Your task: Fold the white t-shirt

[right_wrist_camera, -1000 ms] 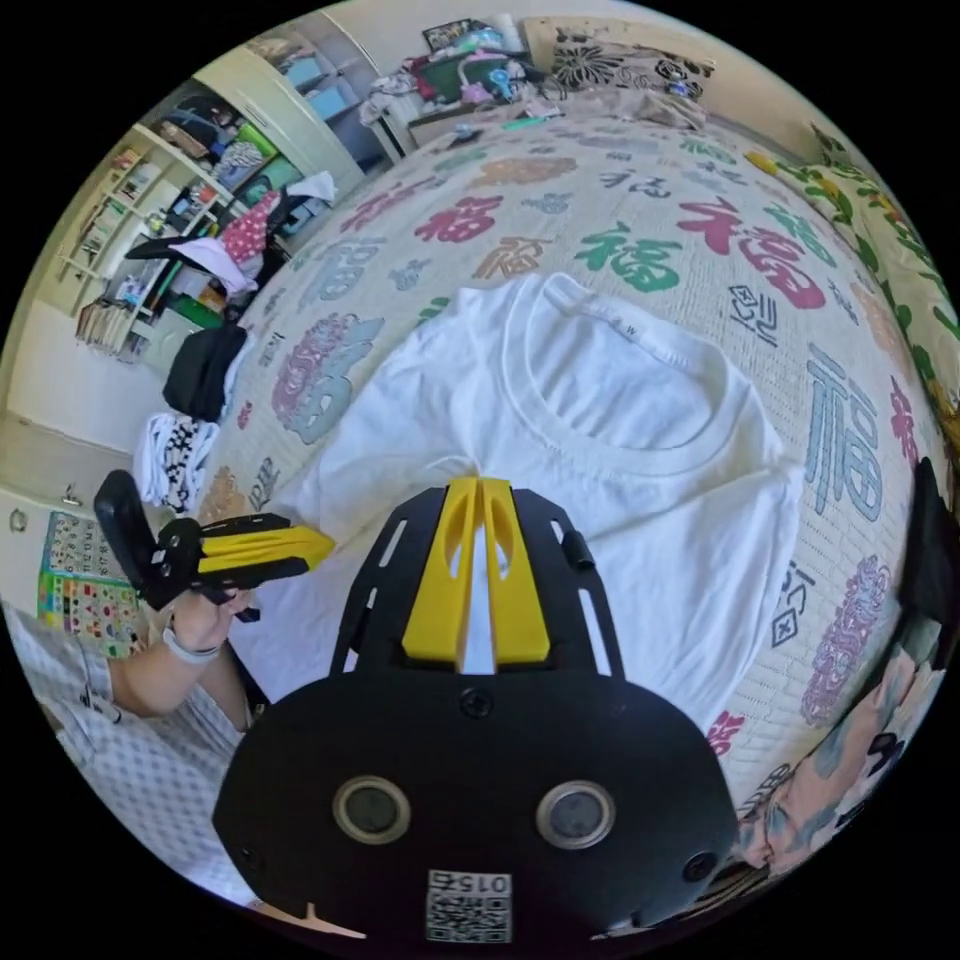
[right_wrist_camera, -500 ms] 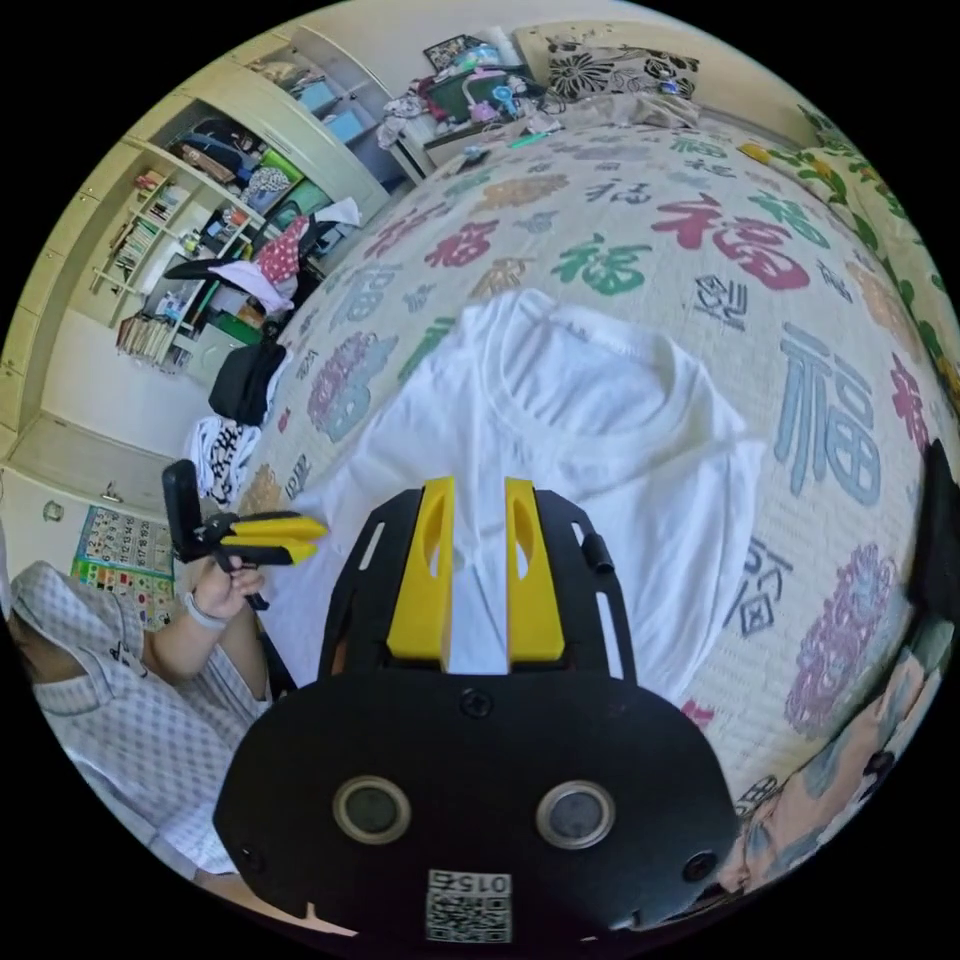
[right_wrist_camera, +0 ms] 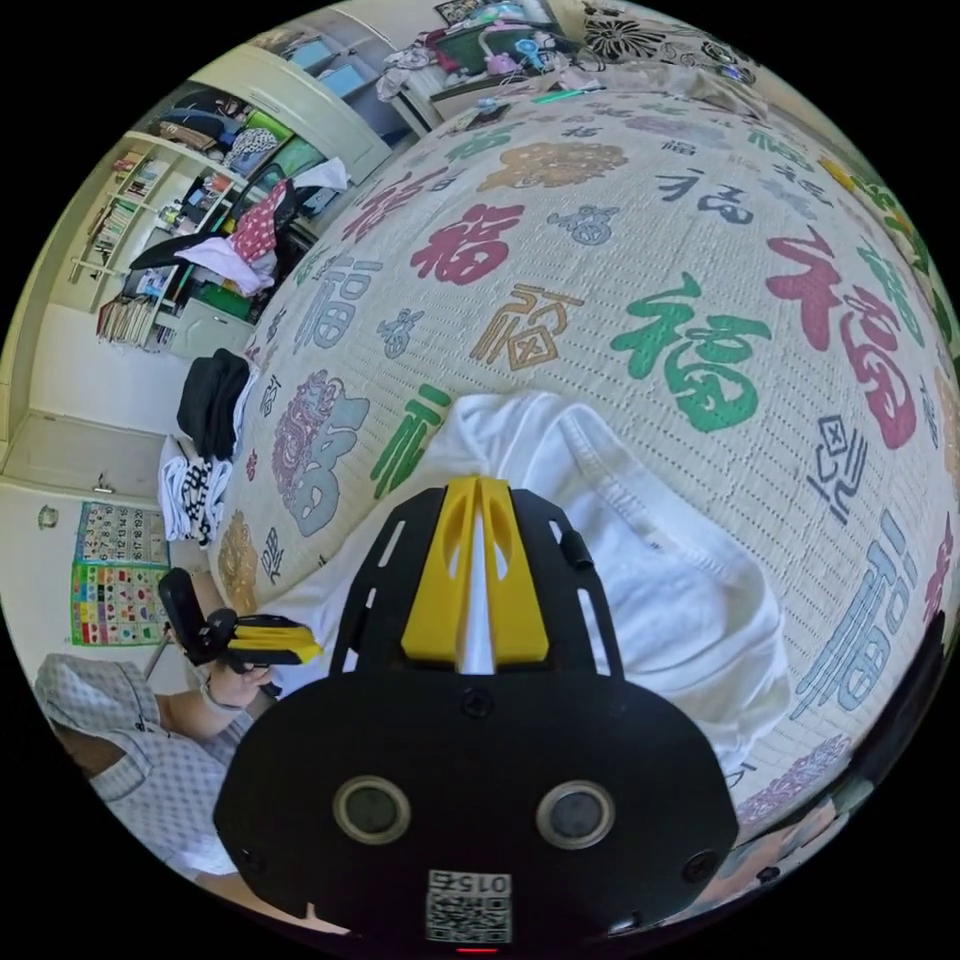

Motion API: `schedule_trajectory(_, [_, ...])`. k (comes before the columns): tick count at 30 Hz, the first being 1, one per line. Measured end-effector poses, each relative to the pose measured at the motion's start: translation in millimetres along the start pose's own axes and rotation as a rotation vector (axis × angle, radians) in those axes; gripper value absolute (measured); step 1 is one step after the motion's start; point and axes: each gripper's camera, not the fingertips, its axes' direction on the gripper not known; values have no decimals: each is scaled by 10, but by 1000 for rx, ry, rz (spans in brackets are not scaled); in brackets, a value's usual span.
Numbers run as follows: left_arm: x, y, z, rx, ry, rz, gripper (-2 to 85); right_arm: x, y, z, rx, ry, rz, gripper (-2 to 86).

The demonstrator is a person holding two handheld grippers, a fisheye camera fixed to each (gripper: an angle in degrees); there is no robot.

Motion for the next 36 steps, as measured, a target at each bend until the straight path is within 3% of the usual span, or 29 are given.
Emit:
schedule_trajectory(7, [499,-90,-103,44,-106,205,24,-279,412,-492,66,47,-108,4])
schedule_trajectory(12, [802,-268,464,-69,-166,343,36,-638,966,-448,-149,33,-284,0])
schedule_trajectory(15, [833,-292,778,-129,-253,368,0,-631,1124,-410,-200,36,-257,-4])
schedule_trajectory(20, [920,-268,714,-96,-236,370,-5,-634,1256,-644,-166,66,-243,-5])
schedule_trajectory(28, [1087,-363,997,-114,-286,396,8,-688,1273,-1098,-17,-11,-203,-3])
schedule_trajectory(32, [1018,-402,1187,-171,-292,377,-5,-715,1273,-1051,-167,56,-197,-5])
schedule_trajectory(36, [1037,-367,1213,-245,-315,404,-1,-715,1398,-1278,-177,85,-176,-3])
